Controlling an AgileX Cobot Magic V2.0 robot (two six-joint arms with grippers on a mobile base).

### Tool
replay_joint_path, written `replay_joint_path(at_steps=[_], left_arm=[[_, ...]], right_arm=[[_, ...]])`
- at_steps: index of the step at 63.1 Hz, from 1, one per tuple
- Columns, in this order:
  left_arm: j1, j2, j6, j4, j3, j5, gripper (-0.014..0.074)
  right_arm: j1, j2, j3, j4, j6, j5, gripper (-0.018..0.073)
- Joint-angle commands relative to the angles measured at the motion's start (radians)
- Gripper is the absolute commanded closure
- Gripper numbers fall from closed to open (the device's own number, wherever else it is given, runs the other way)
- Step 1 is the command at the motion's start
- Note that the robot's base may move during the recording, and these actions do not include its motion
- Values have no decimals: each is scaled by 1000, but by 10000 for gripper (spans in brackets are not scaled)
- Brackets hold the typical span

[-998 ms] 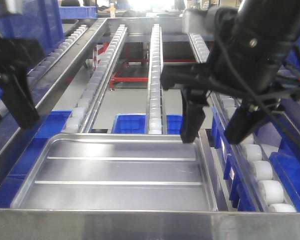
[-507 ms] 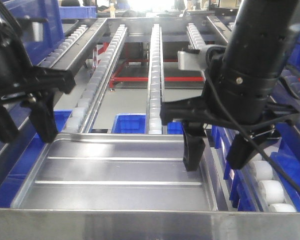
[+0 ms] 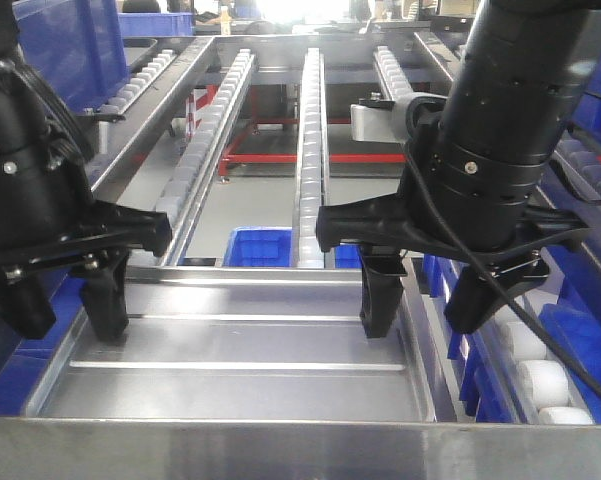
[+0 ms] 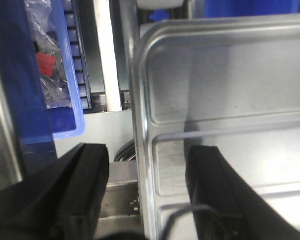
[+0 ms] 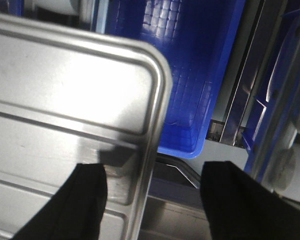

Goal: Grab silver tray and stack on right shelf
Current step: 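Close both grippers on the tray rims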

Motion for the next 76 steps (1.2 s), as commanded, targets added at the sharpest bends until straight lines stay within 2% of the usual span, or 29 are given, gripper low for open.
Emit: replay_joint_path(at_steps=[1, 31, 42, 51, 57, 64, 68, 76], left_arm=[[-7, -20, -9, 2, -31, -37, 333], [-7, -1, -10, 2, -31, -37, 333], [-7, -1, -10, -1, -31, -35, 333], [-7, -1, -10, -1, -31, -33, 340], [-7, -1, -10, -1, -31, -31, 411], [-7, -1, -10, -1, -31, -31, 596], [-7, -1, -10, -1, -31, -33, 707], [-7, -1, -14, -1, -31, -38, 691]], right_arm=[[-2, -41, -30, -10, -2, -44, 52], [-1, -1, -28, -10, -3, -40, 54], [-1, 18, -28, -10, -3, -36, 125], [0, 18, -28, -10, -3, -35, 240], [0, 18, -28, -10, -3, -30, 351], [0, 18, -28, -10, -3, -10, 526], [0, 18, -28, -10, -3, -2, 495], [0, 18, -28, -10, -3, 5, 503]])
